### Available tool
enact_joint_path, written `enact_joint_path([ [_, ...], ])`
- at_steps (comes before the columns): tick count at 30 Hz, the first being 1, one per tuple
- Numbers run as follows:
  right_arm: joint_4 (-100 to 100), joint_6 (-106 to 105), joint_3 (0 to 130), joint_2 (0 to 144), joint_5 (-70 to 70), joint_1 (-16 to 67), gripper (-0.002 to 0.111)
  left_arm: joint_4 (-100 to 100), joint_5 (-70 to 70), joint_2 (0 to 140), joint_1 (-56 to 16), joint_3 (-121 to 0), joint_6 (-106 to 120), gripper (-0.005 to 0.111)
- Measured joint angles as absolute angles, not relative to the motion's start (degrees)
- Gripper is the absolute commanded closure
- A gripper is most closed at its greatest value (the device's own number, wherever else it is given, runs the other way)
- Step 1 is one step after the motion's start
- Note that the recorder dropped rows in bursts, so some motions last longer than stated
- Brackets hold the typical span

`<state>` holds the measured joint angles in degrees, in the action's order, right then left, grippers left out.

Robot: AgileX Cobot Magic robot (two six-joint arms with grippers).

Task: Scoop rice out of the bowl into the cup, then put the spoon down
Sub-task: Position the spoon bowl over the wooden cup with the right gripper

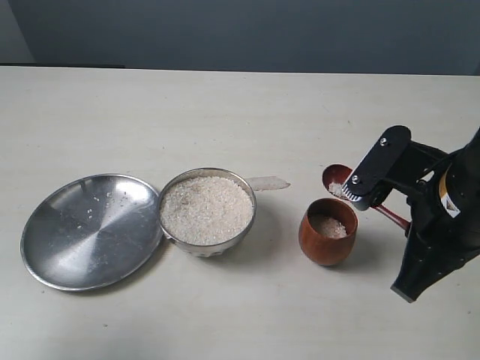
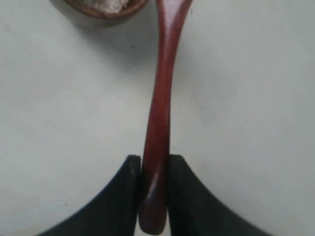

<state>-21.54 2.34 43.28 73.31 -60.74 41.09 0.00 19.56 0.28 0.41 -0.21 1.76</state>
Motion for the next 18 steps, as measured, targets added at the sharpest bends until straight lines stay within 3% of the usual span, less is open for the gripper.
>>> enact_joint_path([
  [18,-24.79,3.45,43.13,74.41,-63.38,42.2,0.109,0.0,19.56,0.28,0.41,-0.21,1.76,0.106],
])
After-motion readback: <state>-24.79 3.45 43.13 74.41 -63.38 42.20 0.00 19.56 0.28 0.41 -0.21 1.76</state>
